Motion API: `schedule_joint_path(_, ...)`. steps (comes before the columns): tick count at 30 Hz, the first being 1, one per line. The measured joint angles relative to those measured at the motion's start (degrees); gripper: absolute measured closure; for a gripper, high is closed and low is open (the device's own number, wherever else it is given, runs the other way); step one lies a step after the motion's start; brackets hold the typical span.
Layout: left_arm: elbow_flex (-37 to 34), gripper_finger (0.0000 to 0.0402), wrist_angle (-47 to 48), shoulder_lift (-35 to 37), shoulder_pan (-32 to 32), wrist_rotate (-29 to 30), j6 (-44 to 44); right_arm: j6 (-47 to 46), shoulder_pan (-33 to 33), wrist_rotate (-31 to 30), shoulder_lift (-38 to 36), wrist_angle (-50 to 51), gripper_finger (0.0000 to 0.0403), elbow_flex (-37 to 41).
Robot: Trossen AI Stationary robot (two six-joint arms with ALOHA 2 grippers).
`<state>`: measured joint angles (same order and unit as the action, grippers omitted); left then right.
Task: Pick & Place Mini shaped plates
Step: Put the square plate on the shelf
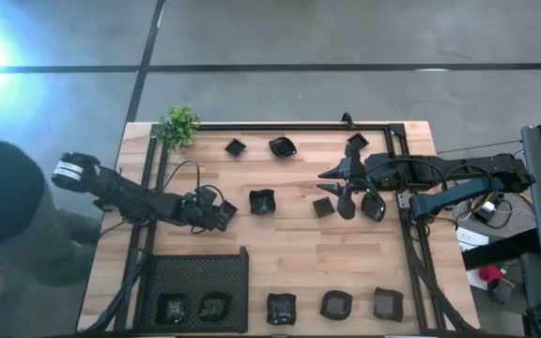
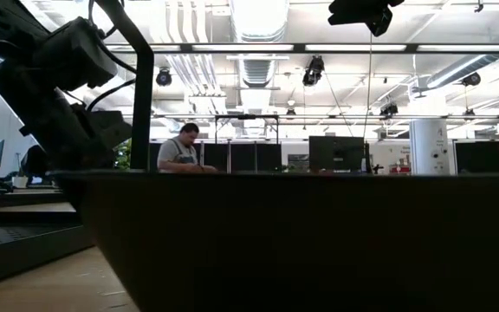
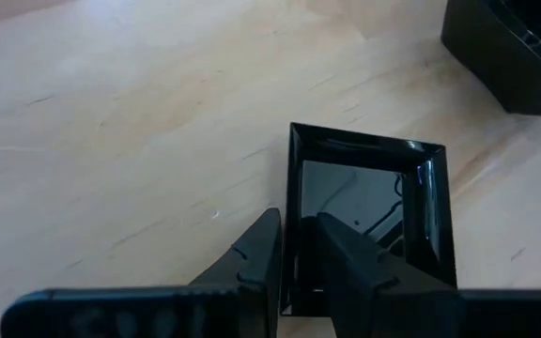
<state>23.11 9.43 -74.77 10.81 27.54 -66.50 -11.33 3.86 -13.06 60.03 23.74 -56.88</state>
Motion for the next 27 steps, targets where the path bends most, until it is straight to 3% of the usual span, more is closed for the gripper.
schedule_joint_path(6,0.1,0.0393,-0.3,-0.3,0.0,-0.1,-0.2,0.0,0.0,0.0,0.0,0.0,0.0280,0.0)
schedule_joint_path(21,0.0,0.0401,0.8,3.9,0.8,-3.2,2.5,-0.5,0.0,-0.1,0.0,0.0,0.0280,0.0)
schedule_joint_path(27,0.0,0.0401,2.8,8.1,3.4,-9.1,5.1,-0.7,0.0,-0.1,0.0,0.0,0.0280,0.0)
